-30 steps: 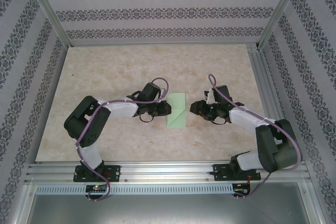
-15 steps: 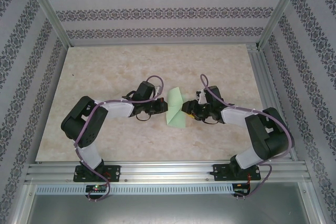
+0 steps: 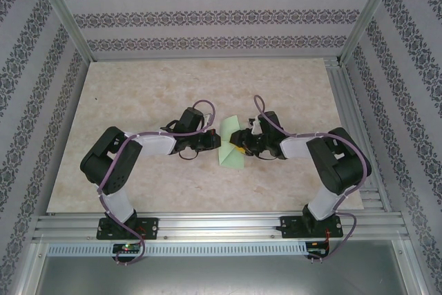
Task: Fold a paper plane with a square sheet of paper (fold left side to right side)
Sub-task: Turn over the paper at the center of the table.
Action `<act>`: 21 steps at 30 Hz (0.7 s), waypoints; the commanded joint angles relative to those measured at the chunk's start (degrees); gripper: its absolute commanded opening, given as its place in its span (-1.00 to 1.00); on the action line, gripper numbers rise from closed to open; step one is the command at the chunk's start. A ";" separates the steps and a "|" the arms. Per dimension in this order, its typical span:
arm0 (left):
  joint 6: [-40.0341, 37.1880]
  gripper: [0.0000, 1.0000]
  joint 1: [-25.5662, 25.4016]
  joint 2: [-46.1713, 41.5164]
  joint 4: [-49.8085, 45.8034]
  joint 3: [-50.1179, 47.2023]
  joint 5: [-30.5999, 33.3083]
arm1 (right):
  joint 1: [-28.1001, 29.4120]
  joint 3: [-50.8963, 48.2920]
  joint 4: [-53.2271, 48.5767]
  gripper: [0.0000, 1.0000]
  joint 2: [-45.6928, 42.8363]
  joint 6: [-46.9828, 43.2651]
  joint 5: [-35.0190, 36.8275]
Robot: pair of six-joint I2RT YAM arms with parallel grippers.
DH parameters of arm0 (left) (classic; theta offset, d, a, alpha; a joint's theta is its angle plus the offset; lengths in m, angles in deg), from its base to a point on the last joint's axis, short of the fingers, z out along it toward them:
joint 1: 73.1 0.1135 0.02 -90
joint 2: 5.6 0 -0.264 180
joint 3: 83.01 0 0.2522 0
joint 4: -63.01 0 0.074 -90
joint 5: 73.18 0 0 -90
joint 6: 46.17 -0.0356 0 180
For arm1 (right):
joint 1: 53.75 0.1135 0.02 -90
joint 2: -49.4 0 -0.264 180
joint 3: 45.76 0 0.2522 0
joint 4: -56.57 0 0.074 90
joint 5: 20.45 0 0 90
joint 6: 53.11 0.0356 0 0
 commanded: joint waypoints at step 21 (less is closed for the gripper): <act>4.12 0.41 7.76 -23.94 9.57 -13.03 -7.98 | -3.29 1.64 1.01 -0.98 -12.39 -1.61 -2.44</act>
